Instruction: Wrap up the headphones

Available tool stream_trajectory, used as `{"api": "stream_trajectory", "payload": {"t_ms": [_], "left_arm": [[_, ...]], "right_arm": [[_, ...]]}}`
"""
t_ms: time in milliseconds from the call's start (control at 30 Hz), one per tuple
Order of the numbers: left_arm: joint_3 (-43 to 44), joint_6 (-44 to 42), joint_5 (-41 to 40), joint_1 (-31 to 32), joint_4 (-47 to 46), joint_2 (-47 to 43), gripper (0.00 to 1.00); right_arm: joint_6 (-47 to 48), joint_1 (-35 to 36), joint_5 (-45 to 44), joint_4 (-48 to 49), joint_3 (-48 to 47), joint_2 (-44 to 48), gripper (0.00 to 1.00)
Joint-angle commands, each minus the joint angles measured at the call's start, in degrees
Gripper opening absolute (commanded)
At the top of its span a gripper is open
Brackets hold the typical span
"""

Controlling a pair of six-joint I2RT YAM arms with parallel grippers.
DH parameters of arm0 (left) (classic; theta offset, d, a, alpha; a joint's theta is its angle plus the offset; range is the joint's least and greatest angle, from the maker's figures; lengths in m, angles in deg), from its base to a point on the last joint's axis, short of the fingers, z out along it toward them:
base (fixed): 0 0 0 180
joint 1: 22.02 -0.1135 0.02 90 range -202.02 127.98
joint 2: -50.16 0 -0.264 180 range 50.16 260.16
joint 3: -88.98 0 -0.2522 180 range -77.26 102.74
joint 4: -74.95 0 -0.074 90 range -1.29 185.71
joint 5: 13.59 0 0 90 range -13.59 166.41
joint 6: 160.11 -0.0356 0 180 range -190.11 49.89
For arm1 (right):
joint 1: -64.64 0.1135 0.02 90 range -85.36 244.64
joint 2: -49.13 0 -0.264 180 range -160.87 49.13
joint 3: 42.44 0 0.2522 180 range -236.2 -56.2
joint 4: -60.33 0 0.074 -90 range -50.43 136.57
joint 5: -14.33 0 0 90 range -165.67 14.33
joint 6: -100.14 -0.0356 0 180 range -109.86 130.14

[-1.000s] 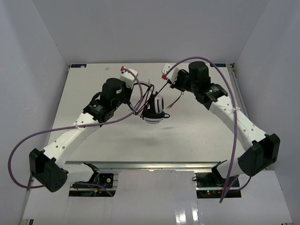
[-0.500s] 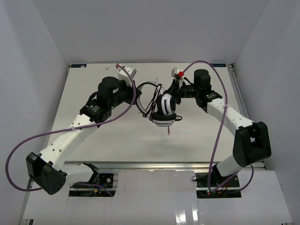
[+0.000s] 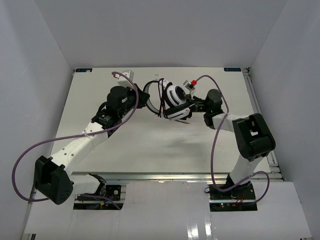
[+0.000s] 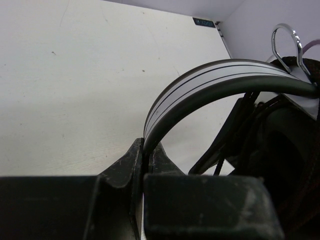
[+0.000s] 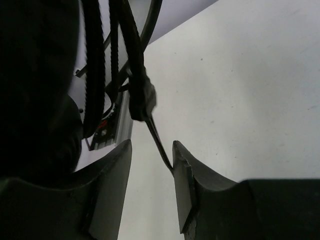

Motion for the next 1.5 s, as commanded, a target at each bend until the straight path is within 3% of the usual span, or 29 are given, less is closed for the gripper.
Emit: {"api": "stream_trajectory", "payload": {"t_ms": [0, 233, 400, 500, 600, 700, 1000, 1200, 1467], "left_arm": [[0.8, 6.9, 0.7, -0.7, -10.8, -0.3, 0.0], [1.2, 9.1, -0.1, -1.2, -11.7, -0.3, 0.0], [0.2, 15.6, -4.3, -1.8, -10.4, -0.8, 0.0], [-0.3, 21.1, -7.0, -2.3, -8.9, -1.0, 0.0], [-1.3, 25.5, -8.8, -2.5, -7.5, -1.3, 0.0], [-2.5, 28.9, -10.7, -2.5, -7.1, -1.7, 0.0], [-3.8, 35.1, -15.5, -2.7, 1.8, 0.7, 0.0], [-5.8, 39.8, -19.0, -3.0, 8.2, 7.0, 0.0], [-5.0, 44.4, -16.6, -3.6, 13.3, 18.8, 0.0]], "right_arm": [[-14.2, -0.1, 1.6, 20.0, 0.1, -2.7, 0.45], [-17.8, -0.2, 1.0, 24.9, -0.3, -5.5, 0.41], [-18.6, -0.2, 0.7, 26.2, 0.0, -6.6, 0.35], [-19.5, -0.2, 0.4, 27.3, 0.4, -6.7, 0.28], [-22.2, -0.2, -0.2, 31.2, 0.5, -7.0, 0.13], [-23.8, -0.2, -0.7, 33.1, 0.8, -7.2, 0.09], [-22.3, -0.2, -1.8, 30.4, 2.1, -10.3, 0.08], [-20.0, -0.3, -3.4, 25.6, 0.9, -16.2, 0.08], [-22.0, -0.3, -5.7, 24.7, -2.3, -25.0, 0.08]]}}
